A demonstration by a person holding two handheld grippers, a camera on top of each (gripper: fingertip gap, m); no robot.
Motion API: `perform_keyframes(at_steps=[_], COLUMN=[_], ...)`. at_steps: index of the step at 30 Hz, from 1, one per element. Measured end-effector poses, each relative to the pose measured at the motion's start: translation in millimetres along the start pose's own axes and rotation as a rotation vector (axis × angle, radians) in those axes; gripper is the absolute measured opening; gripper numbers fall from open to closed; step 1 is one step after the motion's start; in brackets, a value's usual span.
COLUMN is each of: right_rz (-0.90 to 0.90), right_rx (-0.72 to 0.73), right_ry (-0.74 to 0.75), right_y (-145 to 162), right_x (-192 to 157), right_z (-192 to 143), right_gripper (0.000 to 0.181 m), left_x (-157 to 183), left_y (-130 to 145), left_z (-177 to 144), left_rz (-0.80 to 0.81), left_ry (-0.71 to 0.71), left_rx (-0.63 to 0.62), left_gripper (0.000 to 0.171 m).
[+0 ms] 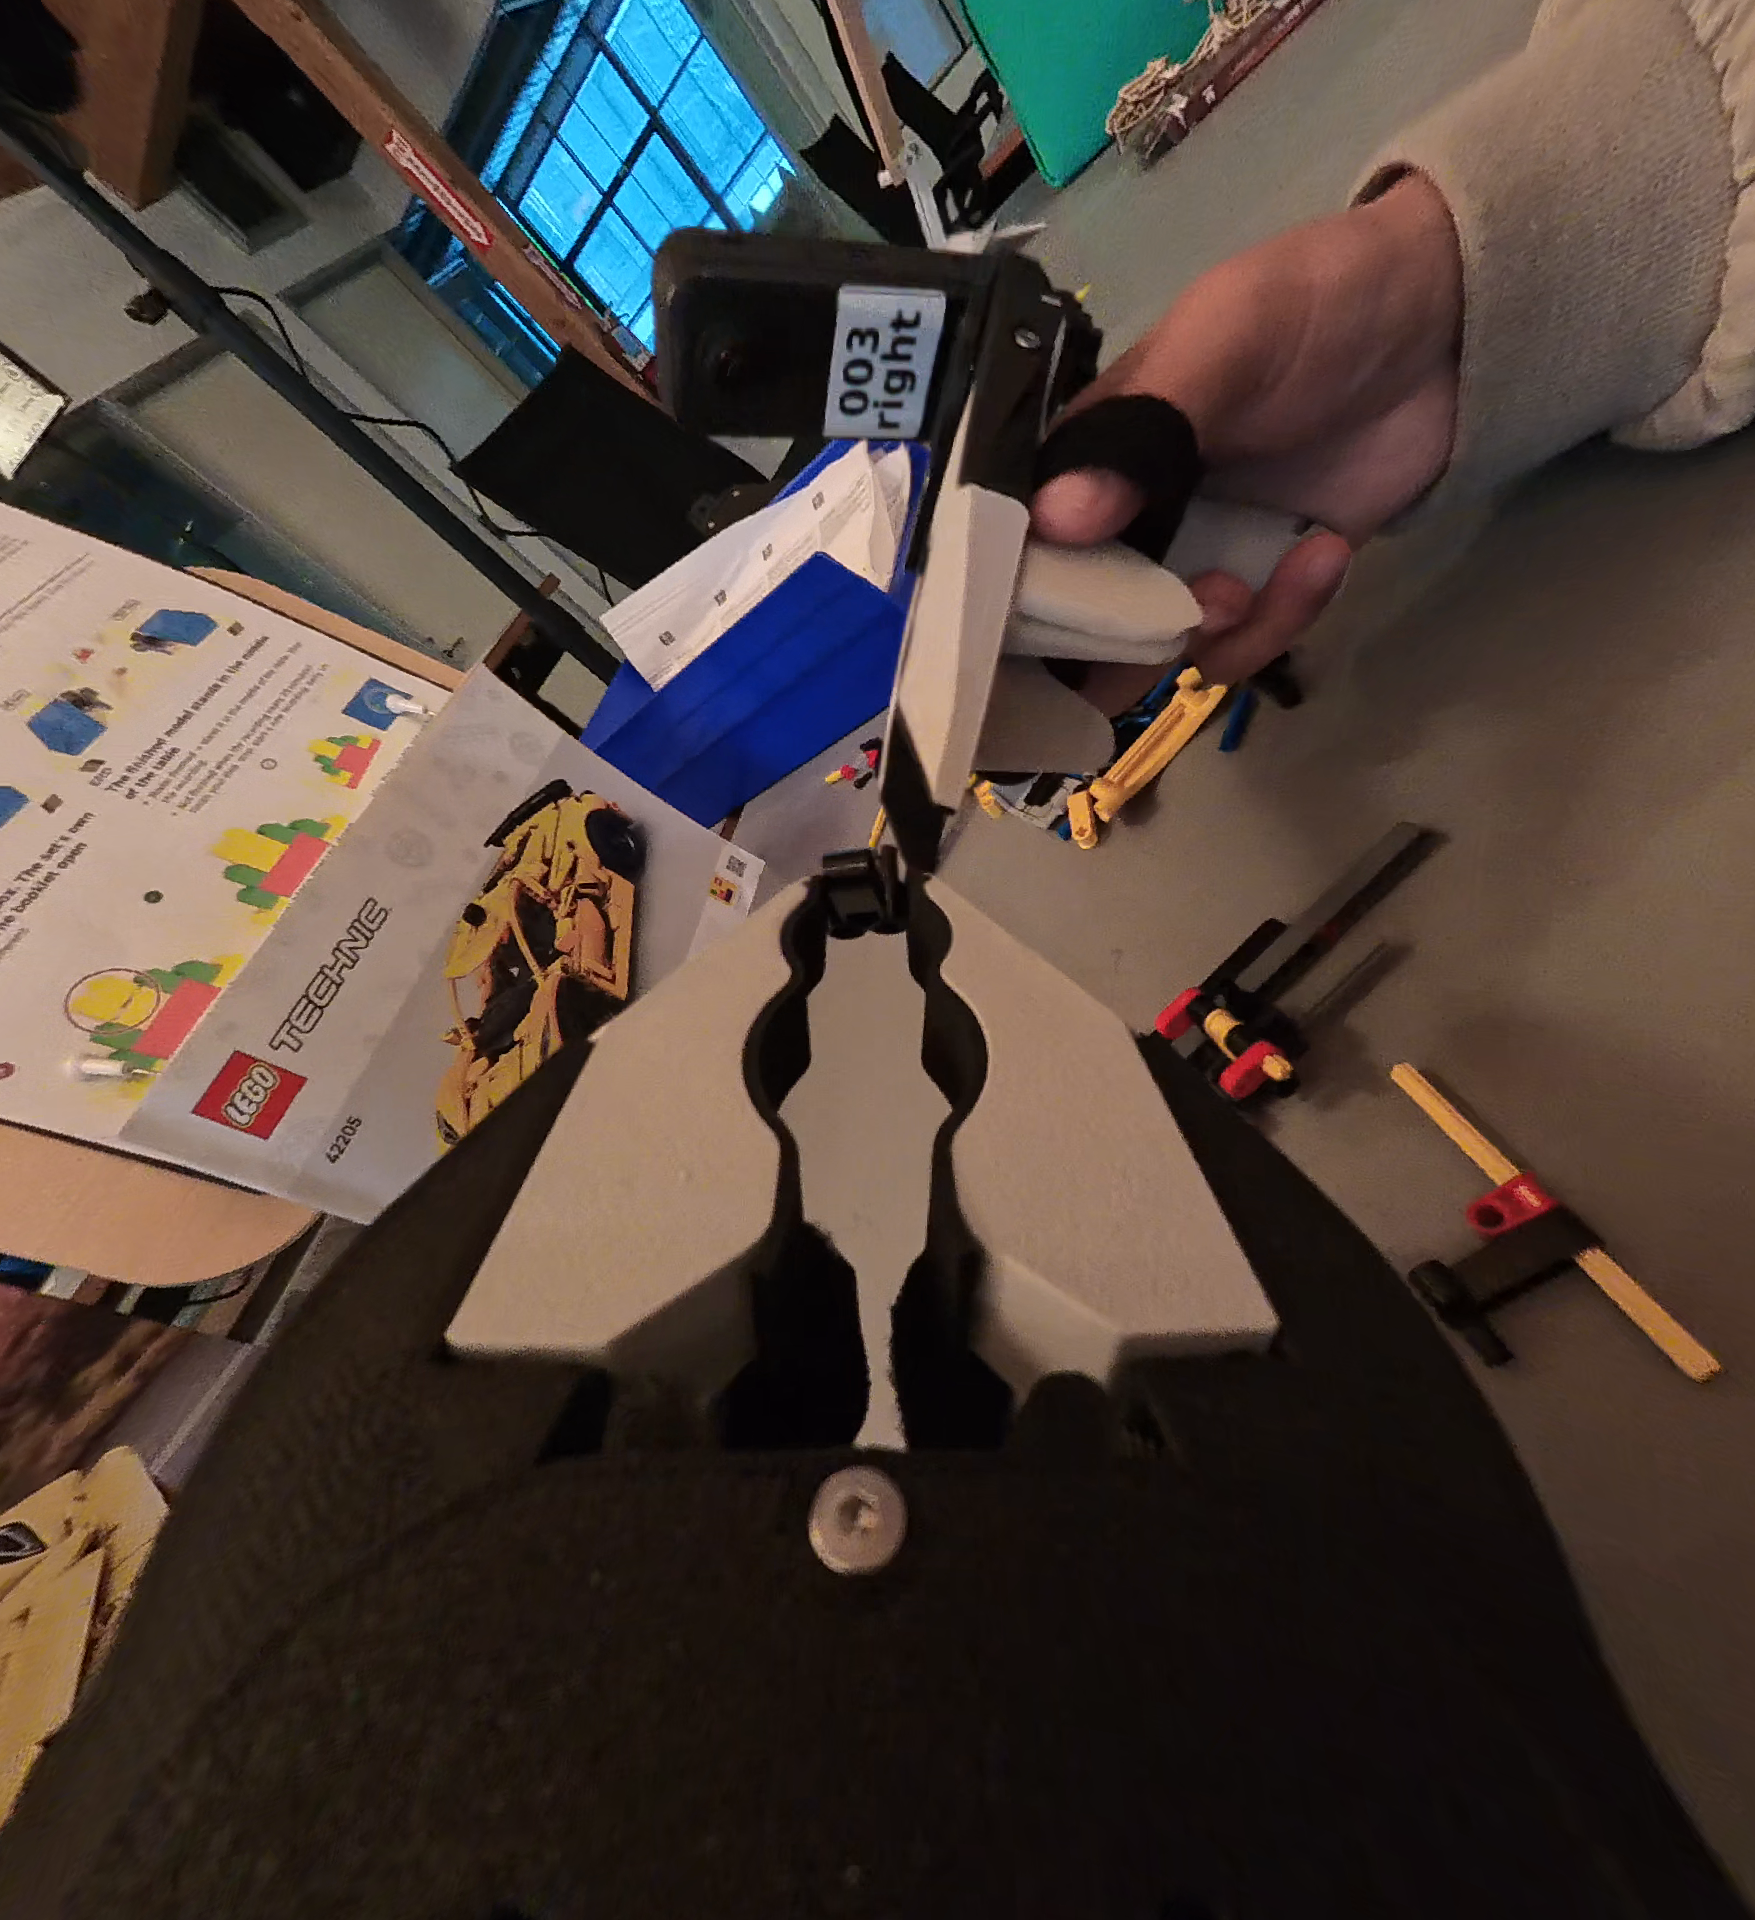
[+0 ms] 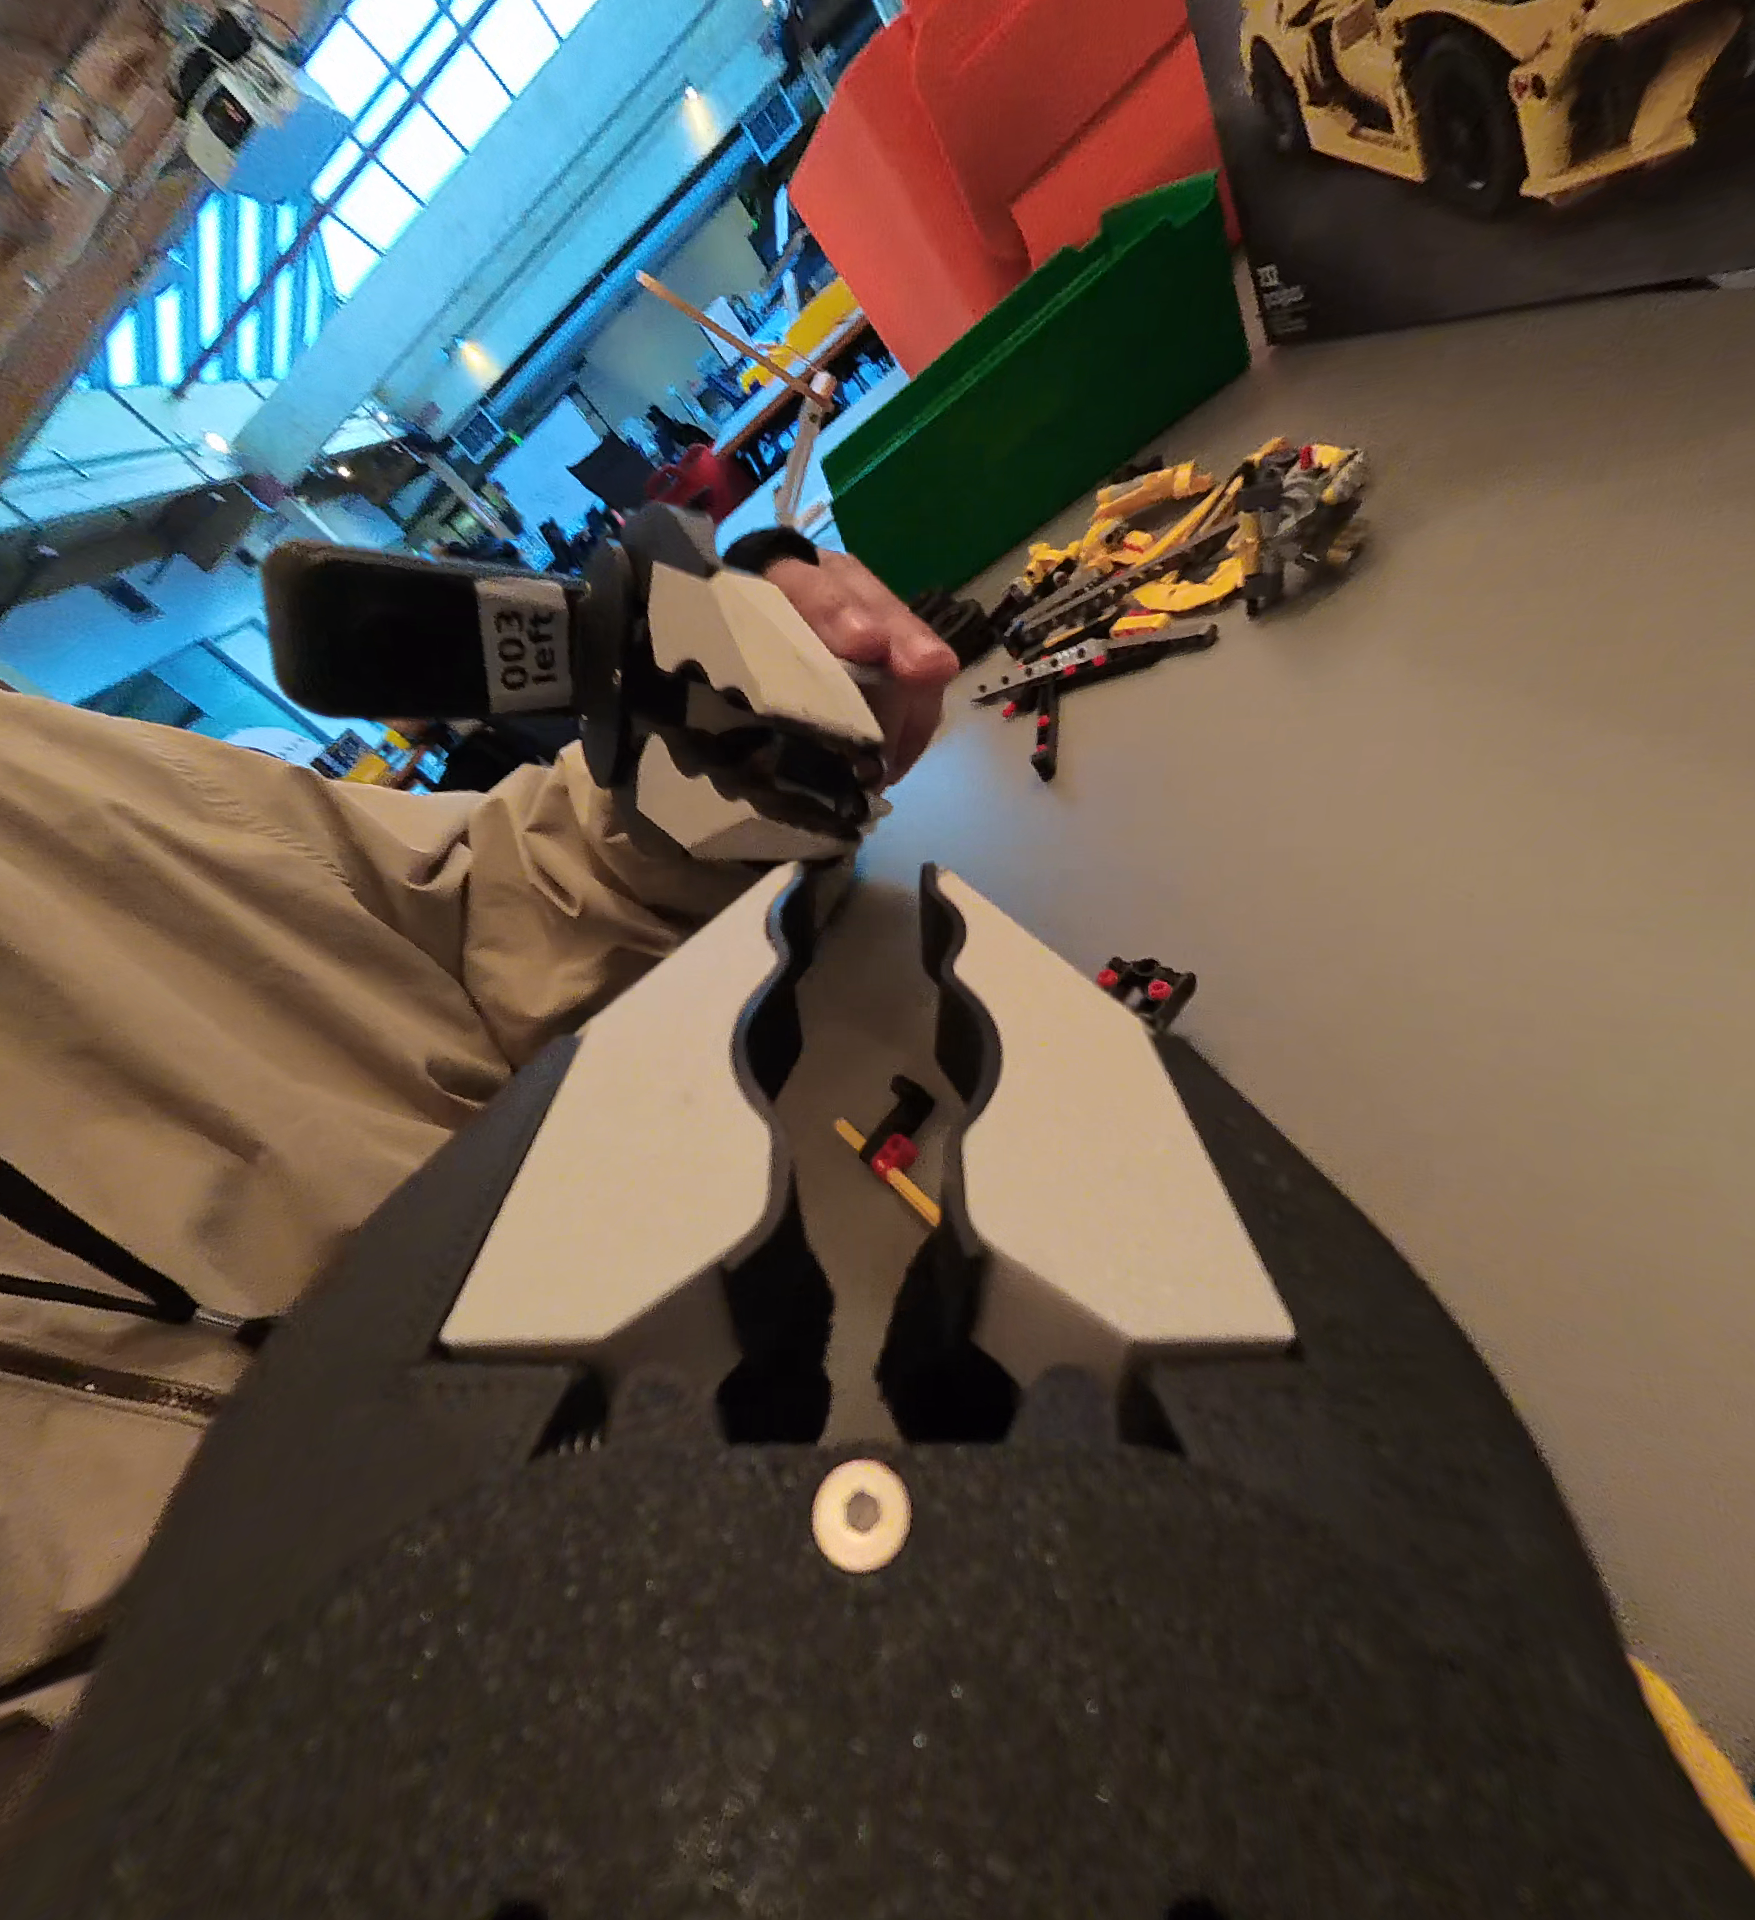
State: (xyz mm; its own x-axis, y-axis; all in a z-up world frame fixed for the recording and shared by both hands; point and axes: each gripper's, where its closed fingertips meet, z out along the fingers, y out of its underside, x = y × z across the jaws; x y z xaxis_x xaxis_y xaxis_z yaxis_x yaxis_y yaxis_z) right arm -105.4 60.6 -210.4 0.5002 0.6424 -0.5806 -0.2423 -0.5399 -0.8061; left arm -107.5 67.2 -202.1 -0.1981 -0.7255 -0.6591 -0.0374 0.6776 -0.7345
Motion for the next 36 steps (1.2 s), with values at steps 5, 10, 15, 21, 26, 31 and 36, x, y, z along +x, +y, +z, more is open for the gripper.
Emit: perform_keyframes(at_steps=[5, 10, 15, 21, 26, 31, 36], right_rz=[0.009, -0.006, -0.026, -0.003, 0.010, 0.077, 0.065], right_rx=[0.002, -0.009, -0.030, 0.037, 0.193, -0.233, -0.214], right_ry=[-0.041, -0.032, 0.002, 0.053, 0.204, 0.889, 1.070], right_y=[-1.3, 1.0, 3.8, -11.5, -42.1, 15.8, 13.5], right_x=[-6.2, -6.2, -3.5, 7.9, 34.0, 114.5, 118.8], right_z=[5.4, 7.1, 6.3, -17.4, -122.6, -216.7, -258.2], right_gripper=[0.015, 0.011, 0.003, 0.003, 0.002, 0.003, 0.017], left_x=[6.7, 10.2, 13.1, -4.2, -44.7, -17.4, -12.5], left_y=[2.2, 0.3, -0.8, 1.4, 0.3, 26.6, 34.4], left_z=[3.2, 4.9, 5.7, -5.0, -27.6, -4.7, 6.2], left_rz=[0.019, 0.023, 0.035, 0.006, -0.145, -0.197, -0.429], left_ry=[0.020, 0.030, 0.038, 0.002, -0.098, -0.029, 0.014], left_rx=[-0.016, -0.014, -0.020, -0.054, 0.044, -0.100, -0.089], left_gripper=[0.015, 0.015, 0.015, 0.014, 0.014, 0.015, 0.015])
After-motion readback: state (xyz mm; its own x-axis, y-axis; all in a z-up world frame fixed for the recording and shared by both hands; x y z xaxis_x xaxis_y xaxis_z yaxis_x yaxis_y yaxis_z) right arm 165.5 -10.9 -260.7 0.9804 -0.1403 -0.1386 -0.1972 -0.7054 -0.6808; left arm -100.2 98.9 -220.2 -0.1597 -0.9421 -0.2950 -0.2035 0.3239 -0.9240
